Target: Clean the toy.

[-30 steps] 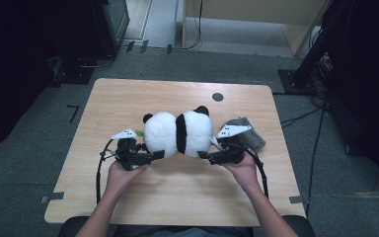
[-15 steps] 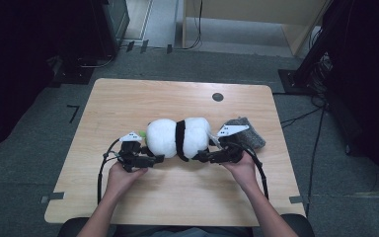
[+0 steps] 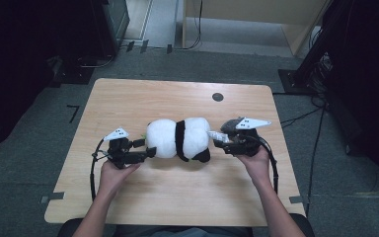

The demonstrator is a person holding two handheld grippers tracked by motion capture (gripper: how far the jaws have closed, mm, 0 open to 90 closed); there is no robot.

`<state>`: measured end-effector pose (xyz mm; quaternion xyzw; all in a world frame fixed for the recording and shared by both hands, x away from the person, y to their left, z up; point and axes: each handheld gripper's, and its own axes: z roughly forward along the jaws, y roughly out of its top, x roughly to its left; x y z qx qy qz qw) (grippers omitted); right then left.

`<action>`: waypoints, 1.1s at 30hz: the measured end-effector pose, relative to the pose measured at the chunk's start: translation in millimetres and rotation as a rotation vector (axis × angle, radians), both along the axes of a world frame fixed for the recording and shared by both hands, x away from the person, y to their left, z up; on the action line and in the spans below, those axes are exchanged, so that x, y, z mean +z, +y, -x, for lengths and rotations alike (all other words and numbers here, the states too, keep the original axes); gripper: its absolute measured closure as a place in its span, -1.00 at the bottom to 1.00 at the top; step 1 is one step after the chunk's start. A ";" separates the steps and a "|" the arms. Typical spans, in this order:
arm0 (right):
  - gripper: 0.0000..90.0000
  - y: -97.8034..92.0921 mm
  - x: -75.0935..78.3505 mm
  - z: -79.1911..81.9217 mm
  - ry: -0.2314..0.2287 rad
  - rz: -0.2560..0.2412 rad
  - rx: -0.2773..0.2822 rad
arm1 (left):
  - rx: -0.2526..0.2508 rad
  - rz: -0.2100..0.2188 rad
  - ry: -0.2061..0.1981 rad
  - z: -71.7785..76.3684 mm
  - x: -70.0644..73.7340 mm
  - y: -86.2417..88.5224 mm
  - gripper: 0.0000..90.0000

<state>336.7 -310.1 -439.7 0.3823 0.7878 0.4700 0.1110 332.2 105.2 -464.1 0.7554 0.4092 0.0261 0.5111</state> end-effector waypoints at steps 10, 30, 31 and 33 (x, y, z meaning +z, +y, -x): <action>-0.21 -21.2 -5.6 -7.3 -0.013 0.050 -0.080 | 0.000 -0.028 -0.066 -11.1 12.5 -6.1 -0.46; -0.13 -65.9 -39.1 -36.7 0.002 0.115 -0.251 | -0.007 -0.067 -0.067 -20.4 5.7 -12.5 -0.49; -0.08 -69.5 -47.3 -41.6 0.041 0.102 -0.251 | -0.006 -0.067 -0.066 -20.7 5.0 -12.5 -0.49; -0.06 -70.4 -50.5 -42.9 0.055 0.116 -0.262 | -0.006 -0.068 -0.067 -20.5 4.9 -12.7 -0.49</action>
